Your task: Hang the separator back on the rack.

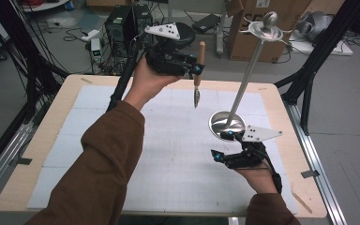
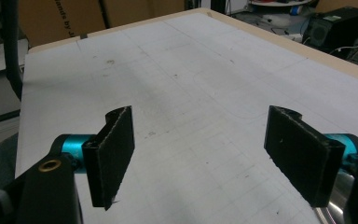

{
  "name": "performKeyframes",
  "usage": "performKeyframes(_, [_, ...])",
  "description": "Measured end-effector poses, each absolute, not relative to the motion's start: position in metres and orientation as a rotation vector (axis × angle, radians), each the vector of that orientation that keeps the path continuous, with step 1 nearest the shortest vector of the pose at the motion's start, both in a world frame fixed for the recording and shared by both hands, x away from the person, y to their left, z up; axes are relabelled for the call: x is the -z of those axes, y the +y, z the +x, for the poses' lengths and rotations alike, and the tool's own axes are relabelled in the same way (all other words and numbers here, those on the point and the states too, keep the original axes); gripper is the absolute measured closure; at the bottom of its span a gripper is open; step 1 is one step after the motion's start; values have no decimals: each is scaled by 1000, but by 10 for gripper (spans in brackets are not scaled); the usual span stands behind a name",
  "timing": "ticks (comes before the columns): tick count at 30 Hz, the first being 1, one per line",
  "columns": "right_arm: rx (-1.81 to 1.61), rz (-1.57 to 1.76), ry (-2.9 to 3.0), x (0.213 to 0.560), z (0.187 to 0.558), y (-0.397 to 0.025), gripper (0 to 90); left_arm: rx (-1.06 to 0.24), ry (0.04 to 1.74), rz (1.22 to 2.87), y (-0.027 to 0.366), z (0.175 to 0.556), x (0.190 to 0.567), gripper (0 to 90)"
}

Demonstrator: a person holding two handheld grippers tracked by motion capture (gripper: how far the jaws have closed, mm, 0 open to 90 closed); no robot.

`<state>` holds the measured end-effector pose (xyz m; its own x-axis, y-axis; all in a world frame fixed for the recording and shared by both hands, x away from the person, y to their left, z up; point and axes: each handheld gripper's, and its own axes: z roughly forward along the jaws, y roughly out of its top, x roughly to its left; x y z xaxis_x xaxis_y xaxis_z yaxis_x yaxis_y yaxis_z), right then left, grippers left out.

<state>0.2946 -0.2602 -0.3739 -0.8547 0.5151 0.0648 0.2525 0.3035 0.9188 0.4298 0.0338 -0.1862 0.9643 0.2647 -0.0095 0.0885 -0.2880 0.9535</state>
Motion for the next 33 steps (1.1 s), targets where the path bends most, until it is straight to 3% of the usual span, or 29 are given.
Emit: performKeyframes(33, [-1583, 701, 2337, 377, 293, -264, 236, -208, 248, 1920, -15, 462, 155, 679])
